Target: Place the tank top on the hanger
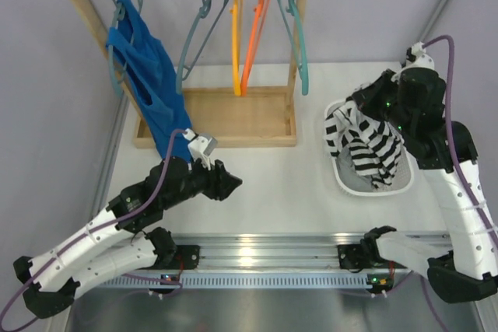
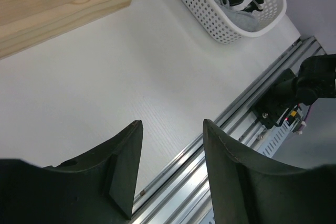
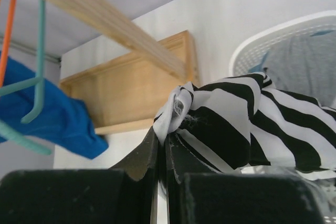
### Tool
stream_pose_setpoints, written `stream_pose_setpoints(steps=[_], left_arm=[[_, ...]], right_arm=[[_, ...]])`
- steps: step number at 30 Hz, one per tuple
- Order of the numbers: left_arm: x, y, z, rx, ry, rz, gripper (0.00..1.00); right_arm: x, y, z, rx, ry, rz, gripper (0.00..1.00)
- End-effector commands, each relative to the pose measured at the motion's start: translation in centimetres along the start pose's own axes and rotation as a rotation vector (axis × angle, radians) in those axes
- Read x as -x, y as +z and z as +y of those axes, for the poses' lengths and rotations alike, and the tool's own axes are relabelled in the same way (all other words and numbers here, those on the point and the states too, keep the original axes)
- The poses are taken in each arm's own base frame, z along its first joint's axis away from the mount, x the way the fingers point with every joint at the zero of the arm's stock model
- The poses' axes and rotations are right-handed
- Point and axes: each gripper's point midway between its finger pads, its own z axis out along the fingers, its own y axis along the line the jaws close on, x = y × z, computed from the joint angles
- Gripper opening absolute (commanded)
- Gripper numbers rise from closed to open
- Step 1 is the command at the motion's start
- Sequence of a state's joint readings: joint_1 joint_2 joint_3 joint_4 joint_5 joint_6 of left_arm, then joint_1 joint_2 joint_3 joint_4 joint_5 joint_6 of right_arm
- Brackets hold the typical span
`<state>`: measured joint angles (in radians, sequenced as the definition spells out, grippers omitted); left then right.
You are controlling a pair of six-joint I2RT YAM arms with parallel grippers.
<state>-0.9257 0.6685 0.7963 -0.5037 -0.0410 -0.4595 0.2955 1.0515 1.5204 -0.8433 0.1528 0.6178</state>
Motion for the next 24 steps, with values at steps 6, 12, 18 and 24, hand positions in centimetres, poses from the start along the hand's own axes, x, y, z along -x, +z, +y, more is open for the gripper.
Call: stream_pose_setpoints(steps=[6,12,18,24], left_arm=[[3.9,1.3,-2.6,-0.169,-0.098,-0.287,0.58],[5.4,4.1,-5.3,-0.349,-0.156,-0.418,0.59],[6.5,7.0,-7.8,-0.480,-0.158,-0.448,0.59],[7.3,8.3,-10.0,-0.618,-0.213,-0.481,0.60]], right_arm=[[-2.3,-1.8,7.4,0.140,0.006,0.049,0.00],[-3.5,-3.1,9.5,0.198,0.004,0.079,0.00],[-3.9,-4.0,10.5,0.247,0.012,0.110,0.00],[-4.1,-4.7,10.5,0.263,0.008,0.124,0.00]])
